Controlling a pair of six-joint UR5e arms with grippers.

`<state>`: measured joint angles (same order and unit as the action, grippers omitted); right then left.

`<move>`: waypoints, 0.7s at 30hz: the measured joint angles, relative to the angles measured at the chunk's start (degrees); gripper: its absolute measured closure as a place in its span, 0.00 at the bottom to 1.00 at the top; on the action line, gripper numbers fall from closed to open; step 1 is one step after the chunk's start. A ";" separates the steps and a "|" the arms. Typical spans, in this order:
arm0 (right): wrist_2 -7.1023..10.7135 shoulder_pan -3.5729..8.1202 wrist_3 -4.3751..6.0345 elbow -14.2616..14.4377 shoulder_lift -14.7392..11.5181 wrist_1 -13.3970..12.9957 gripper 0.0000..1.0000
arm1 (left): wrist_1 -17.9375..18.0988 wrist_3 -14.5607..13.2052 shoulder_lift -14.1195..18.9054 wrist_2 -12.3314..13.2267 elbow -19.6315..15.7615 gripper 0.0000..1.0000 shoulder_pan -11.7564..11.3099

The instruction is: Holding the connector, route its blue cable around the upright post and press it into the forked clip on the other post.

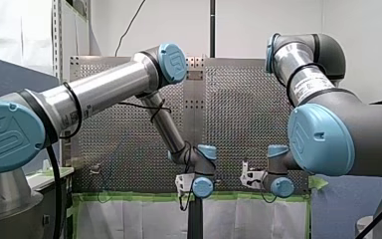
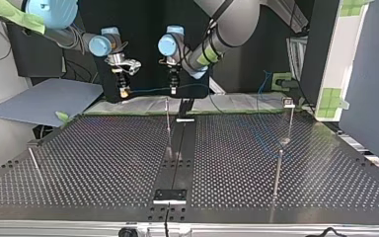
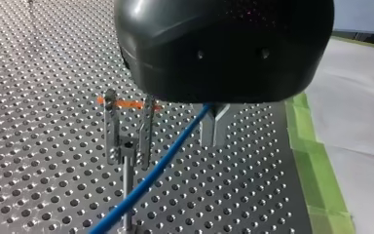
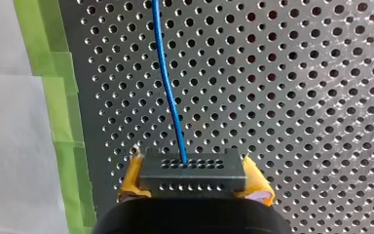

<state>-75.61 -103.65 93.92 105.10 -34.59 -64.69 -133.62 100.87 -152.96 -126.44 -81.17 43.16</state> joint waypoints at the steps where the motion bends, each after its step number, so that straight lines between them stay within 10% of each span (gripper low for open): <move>1: 0.00 0.00 -0.01 -0.34 0.00 0.19 1.00 | -0.09 -0.02 0.00 0.00 0.23 1.00 -0.10; 21: 0.19 -0.38 -0.26 -4.15 0.00 3.35 1.00 | -1.68 -0.23 0.00 0.35 3.63 1.00 -2.75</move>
<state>-75.41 -104.03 93.66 100.95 -34.59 -61.34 -135.30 100.63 -152.96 -126.09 -77.53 40.41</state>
